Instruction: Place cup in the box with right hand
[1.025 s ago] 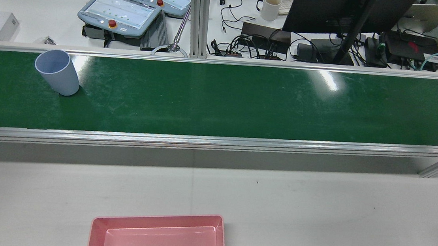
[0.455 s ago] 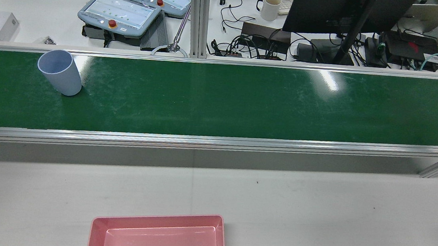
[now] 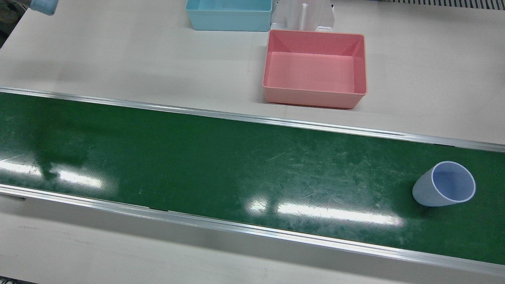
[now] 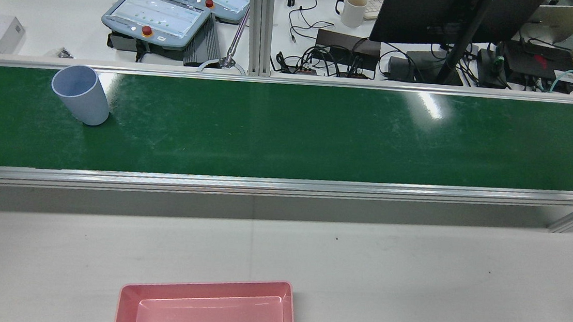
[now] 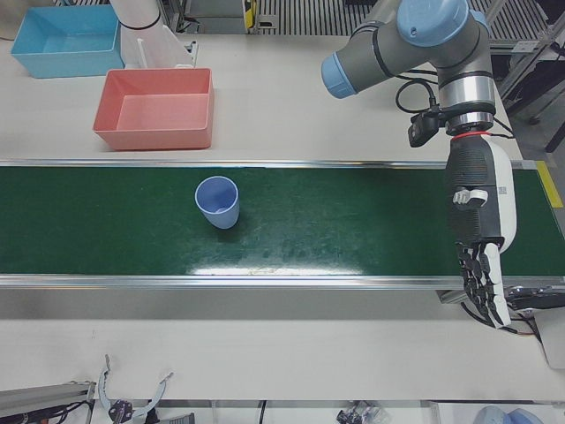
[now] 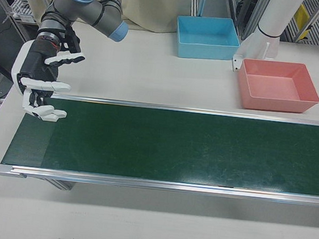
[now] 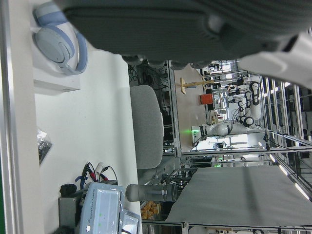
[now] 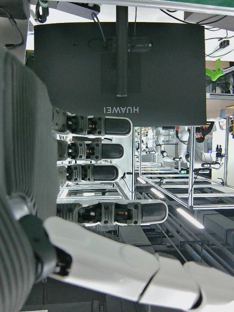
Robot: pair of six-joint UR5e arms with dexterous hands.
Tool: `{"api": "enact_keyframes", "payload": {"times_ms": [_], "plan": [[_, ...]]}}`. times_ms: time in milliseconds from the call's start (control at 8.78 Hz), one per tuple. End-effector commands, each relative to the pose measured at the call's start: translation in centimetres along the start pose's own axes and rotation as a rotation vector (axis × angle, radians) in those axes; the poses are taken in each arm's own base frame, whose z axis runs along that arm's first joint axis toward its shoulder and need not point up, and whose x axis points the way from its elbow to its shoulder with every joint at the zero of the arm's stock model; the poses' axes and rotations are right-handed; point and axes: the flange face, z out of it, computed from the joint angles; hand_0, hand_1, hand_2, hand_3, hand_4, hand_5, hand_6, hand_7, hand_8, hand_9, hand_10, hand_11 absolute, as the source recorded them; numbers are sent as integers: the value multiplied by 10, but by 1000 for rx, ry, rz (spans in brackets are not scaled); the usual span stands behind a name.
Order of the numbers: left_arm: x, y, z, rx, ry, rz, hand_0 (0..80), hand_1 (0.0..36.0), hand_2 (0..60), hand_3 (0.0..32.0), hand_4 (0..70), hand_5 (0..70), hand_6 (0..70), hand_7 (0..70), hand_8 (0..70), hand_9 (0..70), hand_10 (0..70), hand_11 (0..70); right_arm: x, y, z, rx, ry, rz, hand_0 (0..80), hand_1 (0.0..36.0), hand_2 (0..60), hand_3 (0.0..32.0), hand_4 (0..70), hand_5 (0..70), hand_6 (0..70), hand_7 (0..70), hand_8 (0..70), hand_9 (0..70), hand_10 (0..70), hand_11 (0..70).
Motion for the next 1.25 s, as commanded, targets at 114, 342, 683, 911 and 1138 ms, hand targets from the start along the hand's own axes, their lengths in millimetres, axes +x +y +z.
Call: {"api": "enact_keyframes", "payload": {"times_ms": [114,342,683,911,1138], "plan": [[0,-1,0,1,0,1,0,0,0,0,0,0,0,0,0,0,0,0,0,-1,-1,3,0,0,525,144,60,0,627,65,145,529,207,333,254,372],[0,-1,0,1,0,1,0,0,0,0,0,0,0,0,0,0,0,0,0,-4,-1,7,0,-2,523,142,55,0,619,64,144,522,205,330,255,373],[0,-1,0,1,0,0,0,0,0,0,0,0,0,0,0,0,0,0,0,1,0,0,-2,0,528,146,70,0,652,68,155,561,221,357,284,414],[0,-1,0,1,0,0,0,0,0,0,0,0,0,0,0,0,0,0,-1,1,-1,1,-3,0,530,148,64,0,621,69,149,538,214,343,278,407],[0,-1,0,1,0,0,0,0,0,0,0,0,0,0,0,0,0,0,-1,1,-1,1,-3,0,533,151,67,0,633,71,153,553,219,353,285,415]]}}
